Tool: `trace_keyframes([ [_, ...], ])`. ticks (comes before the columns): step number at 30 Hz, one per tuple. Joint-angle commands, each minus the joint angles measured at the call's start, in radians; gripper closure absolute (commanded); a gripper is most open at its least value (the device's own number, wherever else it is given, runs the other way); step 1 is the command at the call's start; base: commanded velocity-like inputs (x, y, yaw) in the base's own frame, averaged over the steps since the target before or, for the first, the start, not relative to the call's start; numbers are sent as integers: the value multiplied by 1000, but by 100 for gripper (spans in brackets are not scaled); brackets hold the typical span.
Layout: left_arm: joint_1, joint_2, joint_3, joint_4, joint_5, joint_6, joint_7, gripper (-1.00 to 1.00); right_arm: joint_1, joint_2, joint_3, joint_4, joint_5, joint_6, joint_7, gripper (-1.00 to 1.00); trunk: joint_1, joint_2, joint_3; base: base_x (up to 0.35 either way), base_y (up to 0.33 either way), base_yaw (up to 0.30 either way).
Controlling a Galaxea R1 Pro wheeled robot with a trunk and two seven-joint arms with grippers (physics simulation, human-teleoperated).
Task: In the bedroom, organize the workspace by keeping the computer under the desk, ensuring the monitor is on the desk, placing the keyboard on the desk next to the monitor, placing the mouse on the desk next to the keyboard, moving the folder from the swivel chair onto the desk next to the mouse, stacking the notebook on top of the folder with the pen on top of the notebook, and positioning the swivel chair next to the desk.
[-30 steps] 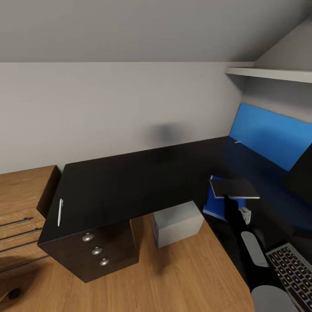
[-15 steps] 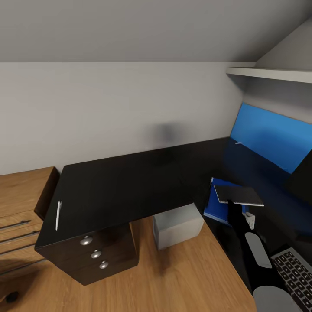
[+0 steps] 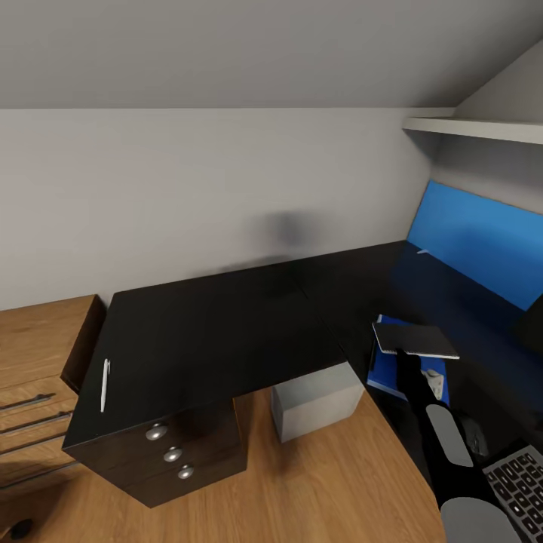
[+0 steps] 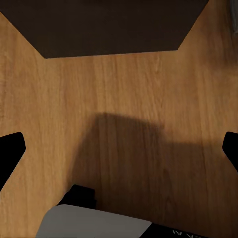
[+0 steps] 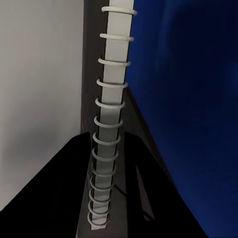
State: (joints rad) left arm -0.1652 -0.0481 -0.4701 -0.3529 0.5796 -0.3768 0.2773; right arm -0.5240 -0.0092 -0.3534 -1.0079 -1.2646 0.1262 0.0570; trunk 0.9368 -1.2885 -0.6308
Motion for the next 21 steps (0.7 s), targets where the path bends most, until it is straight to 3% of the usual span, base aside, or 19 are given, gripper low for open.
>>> trace_keyframes([
  [1,-1,1,-9,0,5,-4,8,-100,0,1,-3,0,-9,6,4,100,0,0,-1,9,19,0],
  [12,-1,1,-9,0,5,-4,8,-100,0,1,-3,0,-7,5,-8,100,0,0,-1,1,2,0],
  [13,-1,1,-9,0,5,-4,8,-100,-1,1,-3,0,-7,5,-9,-100,0,0,-1,0,0,0],
  [21,-1,1,-8,0,5,-4,8,-100,-1,0,-4,-1,-7,5,-8,-100,0,0,-1,0,0,0],
])
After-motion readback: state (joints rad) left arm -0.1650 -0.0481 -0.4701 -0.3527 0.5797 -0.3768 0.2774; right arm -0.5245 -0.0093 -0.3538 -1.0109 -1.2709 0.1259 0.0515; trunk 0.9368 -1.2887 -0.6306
